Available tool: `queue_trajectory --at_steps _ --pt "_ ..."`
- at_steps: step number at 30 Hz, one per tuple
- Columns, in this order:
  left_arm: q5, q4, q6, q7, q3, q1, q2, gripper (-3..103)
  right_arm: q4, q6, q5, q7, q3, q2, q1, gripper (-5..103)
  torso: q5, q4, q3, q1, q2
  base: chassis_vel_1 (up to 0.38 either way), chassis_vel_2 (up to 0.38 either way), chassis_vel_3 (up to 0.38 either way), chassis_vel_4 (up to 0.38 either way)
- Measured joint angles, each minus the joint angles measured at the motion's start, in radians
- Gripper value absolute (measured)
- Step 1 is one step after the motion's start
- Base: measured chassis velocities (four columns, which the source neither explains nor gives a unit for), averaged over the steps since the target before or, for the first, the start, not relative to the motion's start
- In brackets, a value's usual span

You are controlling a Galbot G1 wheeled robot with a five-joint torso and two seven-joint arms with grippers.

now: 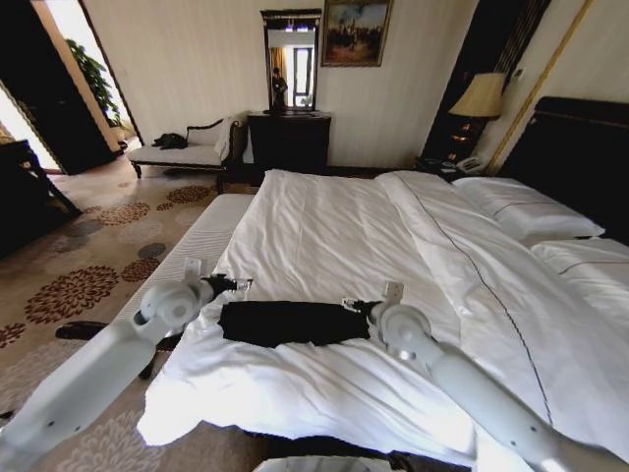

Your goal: Fold the clothes on the bed.

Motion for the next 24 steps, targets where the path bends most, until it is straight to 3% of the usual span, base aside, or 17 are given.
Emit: queue_trajectory --at_steps 3,8,13,24 --pt "-0.029 0.030 0.000 -0.026 0.042 -0.029 -0.008 100 -0.022 -0.024 0.057 0.035 -0.024 0.008 0.032 100 0.0002 -0.0001 0.000 0.000 0.000 0.000 0.000 0.000 0.000" --pt "-0.197 0.018 0.000 -0.191 0.100 0.010 -0.002 100 -0.054 -0.049 0.120 0.073 -0.075 0.021 0.071 100 0.0000 0.0004 0.000 0.000 0.000 0.000 0.000 0.000 0.000" --pt "-0.227 0.034 -0.001 -0.225 0.097 0.055 -0.001 100 -0.071 -0.051 0.111 0.073 -0.096 0.026 0.074 100 0.0001 0.0003 0.000 0.000 0.000 0.000 0.000 0.000 0.000" --pt "-0.238 0.018 -0.002 -0.232 0.107 0.083 0.010 100 -0.071 -0.047 0.098 0.071 -0.117 0.031 0.083 100 0.0001 0.0002 0.000 0.000 0.000 0.000 0.000 0.000 0.000"
